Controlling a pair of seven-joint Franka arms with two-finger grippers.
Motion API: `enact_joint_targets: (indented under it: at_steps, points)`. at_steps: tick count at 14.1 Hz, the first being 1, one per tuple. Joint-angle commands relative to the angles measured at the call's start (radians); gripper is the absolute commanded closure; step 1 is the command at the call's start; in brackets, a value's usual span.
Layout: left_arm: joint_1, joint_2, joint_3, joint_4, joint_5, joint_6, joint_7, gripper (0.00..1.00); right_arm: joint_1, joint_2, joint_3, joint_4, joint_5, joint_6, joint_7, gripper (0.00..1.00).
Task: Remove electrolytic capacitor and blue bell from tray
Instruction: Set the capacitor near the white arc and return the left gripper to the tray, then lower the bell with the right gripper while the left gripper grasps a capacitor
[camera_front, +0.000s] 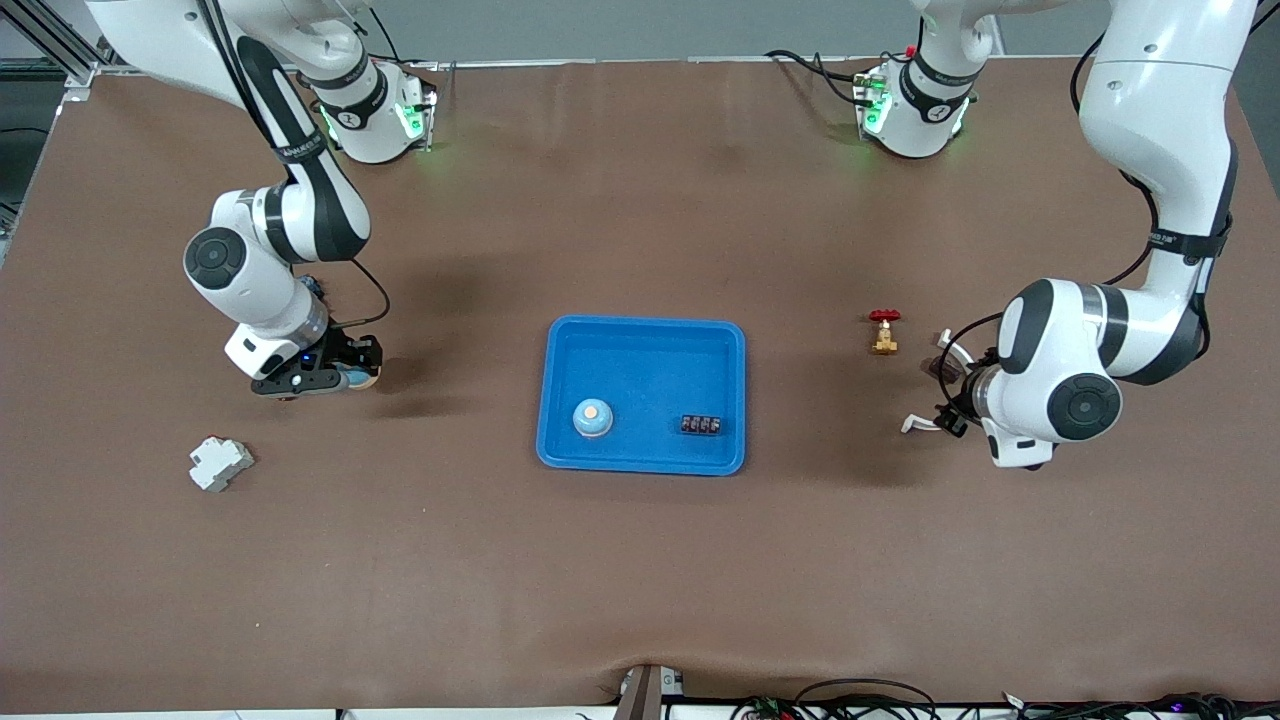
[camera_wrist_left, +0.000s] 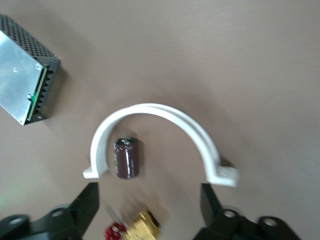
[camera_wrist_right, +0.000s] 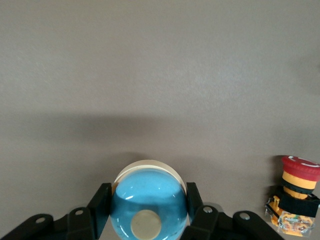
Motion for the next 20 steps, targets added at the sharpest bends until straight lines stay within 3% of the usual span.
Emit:
enact_joint_targets:
  at_steps: [1,4,6,11,20]
  points:
    - [-0.056,0.023,0.002,0.107,-0.041,-0.040,-0.015,0.00,-0.021,-0.034,0.021,-0.052,0.056,0.026,-0.040,1.00]
    - [-0.120,0.057,0.004,0.196,-0.123,-0.040,-0.110,0.00,-0.020,-0.025,0.021,-0.052,0.134,0.026,-0.088,1.00]
    - [-0.151,0.063,0.002,0.207,-0.147,-0.052,-0.124,0.00,-0.020,-0.008,0.021,-0.050,0.182,0.026,-0.129,1.00]
    - [-0.209,0.078,-0.018,0.228,-0.279,-0.036,-0.171,0.00,-0.014,0.047,0.020,-0.042,0.199,0.062,-0.148,1.00]
    - [-0.472,0.218,0.020,0.264,-0.246,0.312,-0.605,0.00,-0.012,0.112,0.020,-0.024,0.200,0.124,-0.146,1.00]
